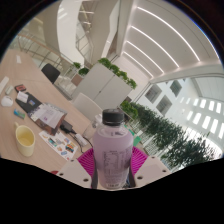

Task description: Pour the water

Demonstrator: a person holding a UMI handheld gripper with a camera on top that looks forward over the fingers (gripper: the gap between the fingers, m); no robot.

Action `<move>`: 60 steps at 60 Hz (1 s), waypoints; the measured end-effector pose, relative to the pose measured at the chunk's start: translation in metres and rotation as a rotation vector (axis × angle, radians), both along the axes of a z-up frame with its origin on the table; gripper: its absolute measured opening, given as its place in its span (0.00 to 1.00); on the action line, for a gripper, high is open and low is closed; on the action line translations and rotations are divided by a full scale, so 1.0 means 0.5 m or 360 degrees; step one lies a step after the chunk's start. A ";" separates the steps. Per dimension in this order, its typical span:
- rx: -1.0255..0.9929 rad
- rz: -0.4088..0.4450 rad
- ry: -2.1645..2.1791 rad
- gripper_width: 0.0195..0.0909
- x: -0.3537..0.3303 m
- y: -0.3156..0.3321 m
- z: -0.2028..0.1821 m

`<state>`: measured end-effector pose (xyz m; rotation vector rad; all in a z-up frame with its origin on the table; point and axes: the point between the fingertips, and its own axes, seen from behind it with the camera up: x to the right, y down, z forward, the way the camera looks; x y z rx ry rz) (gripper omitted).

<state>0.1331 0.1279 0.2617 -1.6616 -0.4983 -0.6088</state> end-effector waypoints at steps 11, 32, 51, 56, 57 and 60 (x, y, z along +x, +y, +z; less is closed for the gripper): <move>-0.0206 0.0153 -0.1308 0.32 -0.216 0.050 -0.100; -0.0559 0.0326 -0.2497 0.33 -0.271 0.088 -0.234; -0.0313 0.0220 -0.1301 0.32 -0.297 0.114 -0.130; -0.0177 0.0143 -0.0564 0.33 -0.271 0.132 -0.052; -0.0150 0.0142 -0.0402 0.33 -0.266 0.133 -0.042; -0.0052 0.0156 0.0094 0.34 -0.252 0.126 -0.039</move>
